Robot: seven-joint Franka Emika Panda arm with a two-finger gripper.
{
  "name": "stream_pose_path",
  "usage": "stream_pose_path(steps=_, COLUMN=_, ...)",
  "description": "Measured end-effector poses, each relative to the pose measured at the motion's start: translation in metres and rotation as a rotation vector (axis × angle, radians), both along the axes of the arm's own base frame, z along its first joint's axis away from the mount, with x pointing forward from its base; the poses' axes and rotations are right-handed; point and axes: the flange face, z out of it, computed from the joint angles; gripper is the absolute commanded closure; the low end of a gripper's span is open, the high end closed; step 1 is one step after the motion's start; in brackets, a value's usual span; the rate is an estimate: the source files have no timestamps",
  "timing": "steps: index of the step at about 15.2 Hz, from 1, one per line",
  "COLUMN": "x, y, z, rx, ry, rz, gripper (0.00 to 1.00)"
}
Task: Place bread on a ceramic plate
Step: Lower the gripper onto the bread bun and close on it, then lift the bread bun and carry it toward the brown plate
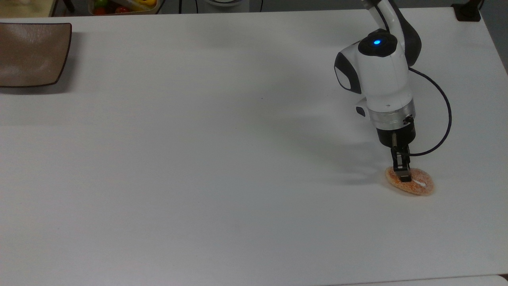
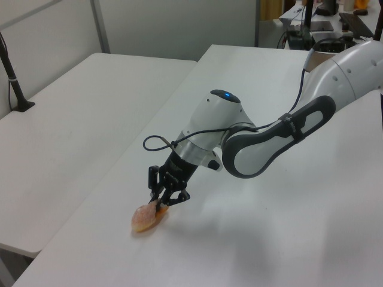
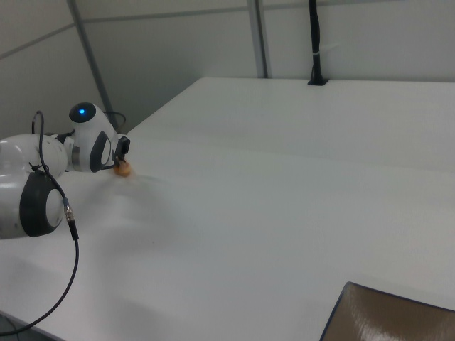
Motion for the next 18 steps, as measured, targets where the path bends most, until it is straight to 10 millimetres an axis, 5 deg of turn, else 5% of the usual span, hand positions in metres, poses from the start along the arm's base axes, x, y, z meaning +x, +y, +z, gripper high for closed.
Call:
stream_pose_path(steps=8, x=-0.024, y=-0.013, z=0.061, rx=-0.070, ry=-0.076, rz=0.124, gripper=0.91)
stream_pose_path(steps=11, x=-0.030, y=-0.062, z=0.108, rx=-0.154, ry=-0.154, rz=0.209, gripper=0.91)
stream_pose_path(steps=18, x=-0.043, y=-0.202, z=0.145, rx=-0.388, ry=-0.118, rz=0.390, gripper=0.91)
